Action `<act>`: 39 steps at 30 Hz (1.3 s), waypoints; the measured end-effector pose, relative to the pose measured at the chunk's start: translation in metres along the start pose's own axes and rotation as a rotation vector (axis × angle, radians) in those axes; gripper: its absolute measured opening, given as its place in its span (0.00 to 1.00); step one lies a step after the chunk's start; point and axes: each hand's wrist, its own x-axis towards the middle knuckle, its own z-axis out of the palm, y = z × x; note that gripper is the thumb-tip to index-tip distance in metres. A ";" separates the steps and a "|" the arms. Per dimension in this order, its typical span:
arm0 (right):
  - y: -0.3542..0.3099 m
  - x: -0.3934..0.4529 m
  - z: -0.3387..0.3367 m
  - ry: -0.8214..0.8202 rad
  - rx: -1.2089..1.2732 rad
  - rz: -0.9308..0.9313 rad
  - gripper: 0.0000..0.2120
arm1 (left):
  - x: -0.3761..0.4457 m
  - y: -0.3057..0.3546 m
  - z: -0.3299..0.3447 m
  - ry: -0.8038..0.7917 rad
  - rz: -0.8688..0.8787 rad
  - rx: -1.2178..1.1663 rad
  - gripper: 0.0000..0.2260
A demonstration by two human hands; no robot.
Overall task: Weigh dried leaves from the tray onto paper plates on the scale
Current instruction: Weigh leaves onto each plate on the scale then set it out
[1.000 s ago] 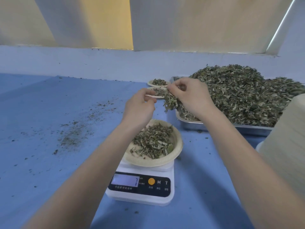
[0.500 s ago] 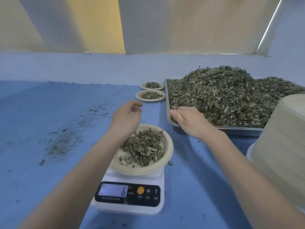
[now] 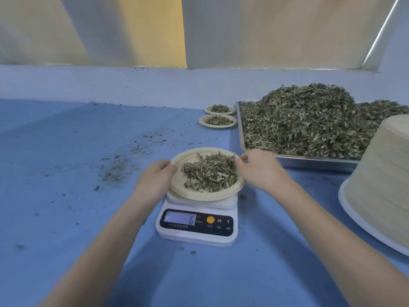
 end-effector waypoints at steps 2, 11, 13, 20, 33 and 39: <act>-0.005 0.007 -0.006 0.052 0.079 -0.003 0.18 | 0.004 0.010 -0.002 0.004 0.007 -0.087 0.06; -0.027 0.087 -0.021 0.057 1.168 0.258 0.08 | 0.095 0.058 -0.007 0.025 -0.123 -0.331 0.11; -0.029 0.105 -0.011 0.050 1.225 0.314 0.06 | 0.118 0.058 -0.001 0.014 -0.148 -0.378 0.12; -0.034 0.147 0.040 -0.144 0.880 0.428 0.07 | 0.190 0.031 0.044 -0.089 -0.236 -0.344 0.13; -0.027 0.174 0.071 -0.031 0.632 0.496 0.37 | 0.232 0.007 0.083 -0.154 -0.097 0.366 0.17; -0.042 0.149 0.053 -0.073 0.512 0.443 0.38 | 0.202 0.032 0.071 -0.137 -0.134 0.432 0.21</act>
